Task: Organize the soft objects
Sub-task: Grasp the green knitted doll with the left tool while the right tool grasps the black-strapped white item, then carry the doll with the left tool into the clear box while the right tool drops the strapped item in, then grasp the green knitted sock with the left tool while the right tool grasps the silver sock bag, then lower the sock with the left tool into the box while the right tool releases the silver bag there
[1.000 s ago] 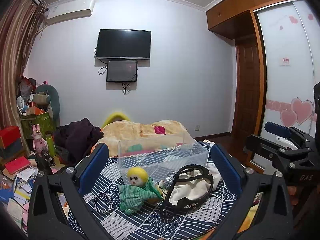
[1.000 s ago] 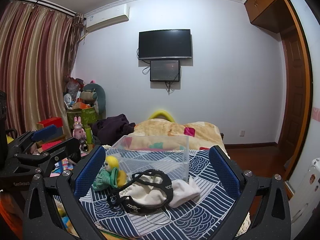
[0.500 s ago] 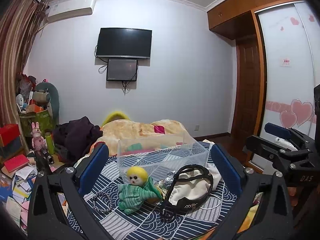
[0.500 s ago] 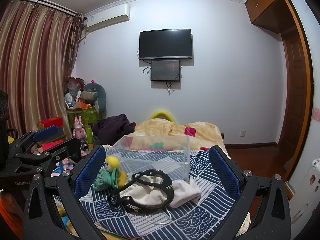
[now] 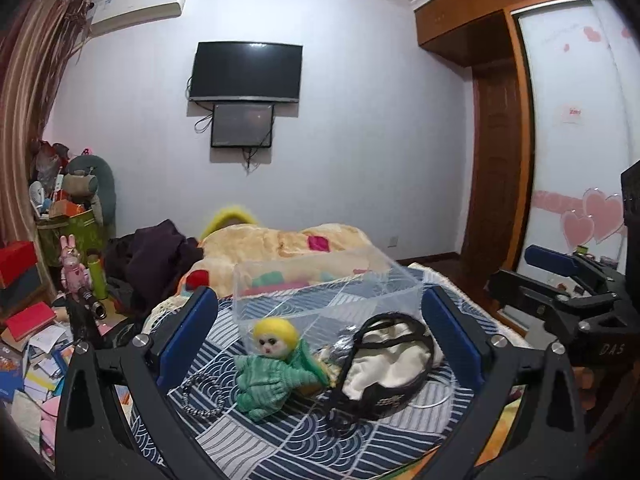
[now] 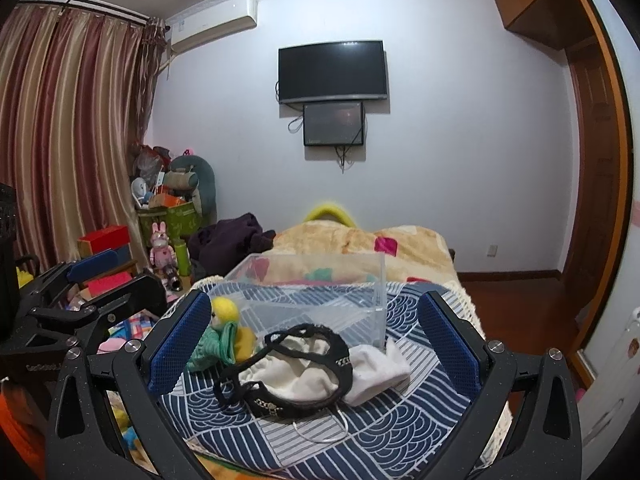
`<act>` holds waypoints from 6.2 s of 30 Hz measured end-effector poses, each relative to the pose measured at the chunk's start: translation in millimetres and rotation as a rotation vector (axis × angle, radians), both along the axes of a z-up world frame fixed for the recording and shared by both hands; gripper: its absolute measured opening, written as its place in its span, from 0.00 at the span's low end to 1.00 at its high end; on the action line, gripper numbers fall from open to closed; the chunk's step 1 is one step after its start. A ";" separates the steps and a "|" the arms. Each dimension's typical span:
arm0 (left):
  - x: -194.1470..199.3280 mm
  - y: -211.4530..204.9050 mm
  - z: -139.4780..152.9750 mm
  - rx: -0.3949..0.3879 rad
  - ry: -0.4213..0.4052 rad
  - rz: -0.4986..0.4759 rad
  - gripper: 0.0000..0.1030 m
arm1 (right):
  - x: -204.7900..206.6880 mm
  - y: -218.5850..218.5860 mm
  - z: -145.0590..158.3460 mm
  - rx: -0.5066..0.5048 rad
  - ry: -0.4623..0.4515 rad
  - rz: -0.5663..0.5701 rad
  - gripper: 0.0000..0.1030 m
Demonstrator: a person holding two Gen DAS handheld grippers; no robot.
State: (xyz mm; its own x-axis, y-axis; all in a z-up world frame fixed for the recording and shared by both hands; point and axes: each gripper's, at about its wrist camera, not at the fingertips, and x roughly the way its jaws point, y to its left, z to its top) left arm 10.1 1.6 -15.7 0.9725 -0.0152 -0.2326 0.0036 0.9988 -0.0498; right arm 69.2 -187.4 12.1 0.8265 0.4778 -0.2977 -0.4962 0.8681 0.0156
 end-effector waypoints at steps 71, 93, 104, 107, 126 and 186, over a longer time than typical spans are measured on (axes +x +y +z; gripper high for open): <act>177.4 57.0 -25.0 -0.073 0.253 -0.024 0.45 | 151.9 49.2 3.9 -0.012 0.082 -0.049 0.16; 229.0 51.4 -60.9 0.000 0.482 -0.041 0.66 | 179.0 70.6 -44.7 -0.298 0.271 0.009 0.31; 172.7 56.5 -16.6 -0.025 0.337 -0.045 0.92 | 139.0 47.6 -1.6 -0.178 0.147 0.031 0.65; 156.0 58.3 -10.5 -0.027 0.309 -0.038 0.95 | 123.9 43.5 1.9 -0.165 0.128 0.056 0.67; 105.7 38.1 -75.7 -0.095 0.433 -0.063 0.97 | 102.2 58.2 -76.8 -0.217 0.313 0.166 0.68; 219.2 35.7 -42.1 -0.054 0.369 -0.096 0.15 | 172.7 54.6 -37.3 -0.079 0.294 0.019 0.30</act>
